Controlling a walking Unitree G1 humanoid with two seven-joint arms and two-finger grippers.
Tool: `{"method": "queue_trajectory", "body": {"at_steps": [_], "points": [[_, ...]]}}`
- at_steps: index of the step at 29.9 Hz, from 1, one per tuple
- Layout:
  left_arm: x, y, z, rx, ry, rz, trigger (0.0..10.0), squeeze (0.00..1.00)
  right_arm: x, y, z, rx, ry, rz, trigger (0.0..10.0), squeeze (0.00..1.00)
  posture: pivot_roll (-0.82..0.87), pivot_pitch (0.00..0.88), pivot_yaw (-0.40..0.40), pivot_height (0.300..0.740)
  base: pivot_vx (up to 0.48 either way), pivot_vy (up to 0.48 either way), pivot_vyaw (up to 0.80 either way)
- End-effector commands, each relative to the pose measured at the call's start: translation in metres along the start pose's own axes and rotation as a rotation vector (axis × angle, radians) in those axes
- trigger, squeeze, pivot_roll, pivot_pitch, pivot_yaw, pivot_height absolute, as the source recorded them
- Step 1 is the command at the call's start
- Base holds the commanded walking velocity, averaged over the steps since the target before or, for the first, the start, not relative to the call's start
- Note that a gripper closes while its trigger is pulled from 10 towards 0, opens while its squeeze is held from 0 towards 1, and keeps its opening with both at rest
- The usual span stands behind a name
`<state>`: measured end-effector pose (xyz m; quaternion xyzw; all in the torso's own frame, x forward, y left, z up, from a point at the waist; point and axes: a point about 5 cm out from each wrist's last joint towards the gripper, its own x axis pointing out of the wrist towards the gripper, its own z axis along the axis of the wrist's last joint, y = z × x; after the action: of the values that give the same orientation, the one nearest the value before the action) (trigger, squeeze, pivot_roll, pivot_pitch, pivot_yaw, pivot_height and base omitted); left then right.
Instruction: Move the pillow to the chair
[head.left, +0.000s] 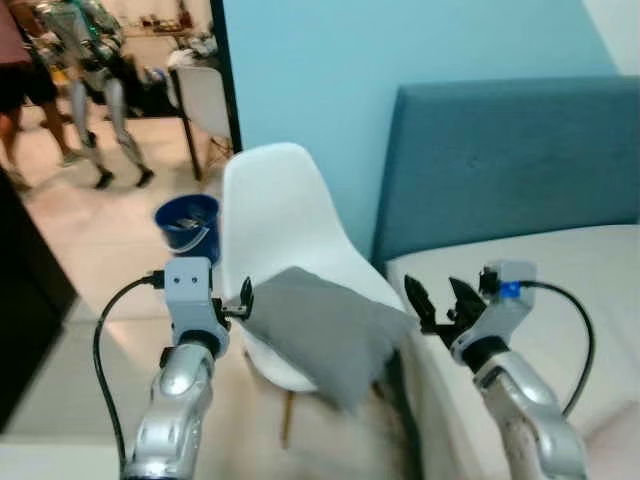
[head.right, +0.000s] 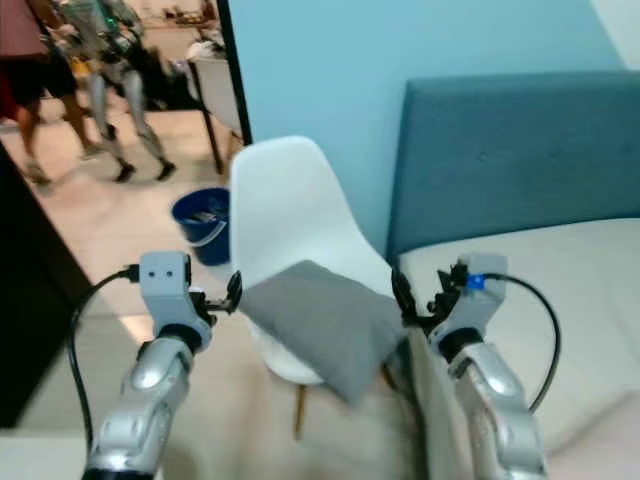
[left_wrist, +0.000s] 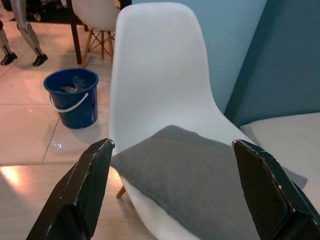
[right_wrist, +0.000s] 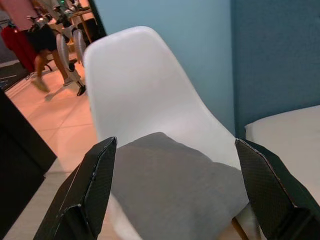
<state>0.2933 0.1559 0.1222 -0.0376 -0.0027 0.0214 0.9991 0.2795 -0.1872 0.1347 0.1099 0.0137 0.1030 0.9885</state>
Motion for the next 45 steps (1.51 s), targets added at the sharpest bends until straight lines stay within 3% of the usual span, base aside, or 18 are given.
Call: {"method": "queue_trajectory", "body": {"at_steps": [1, 28, 38, 45], "points": [[-0.0004, 0.0027, -0.0026, 0.004, 0.016, 0.006, 10.0, 0.00, 0.0011, 0.0016, -0.0015, 0.007, 0.013, 0.005, 10.0, 0.00, -0.08, 0.000, -0.014, 0.740, -0.337, 0.000, 0.00], [0.0005, 0.0022, -0.0041, 0.001, 0.021, 0.000, 10.0, 0.00, 0.0012, 0.0004, -0.0035, 0.005, 0.026, 0.000, 10.0, 0.00, -0.09, 0.000, -0.013, 0.740, -0.325, 0.000, -0.75], [0.0021, 0.0015, -0.0041, -0.002, 0.024, -0.032, 10.0, 0.00, 0.0014, 0.0017, -0.0024, 0.007, 0.014, 0.000, 10.0, 0.00, -0.09, 0.000, -0.005, 0.740, 0.000, 0.000, -0.12], [0.0033, 0.0012, -0.0044, -0.024, 0.031, -0.055, 10.0, 0.00, 0.0017, 0.0022, -0.0039, -0.001, 0.031, 0.001, 10.0, 0.00, -0.09, 0.000, -0.004, 0.740, 0.000, 0.000, -0.80]]}}
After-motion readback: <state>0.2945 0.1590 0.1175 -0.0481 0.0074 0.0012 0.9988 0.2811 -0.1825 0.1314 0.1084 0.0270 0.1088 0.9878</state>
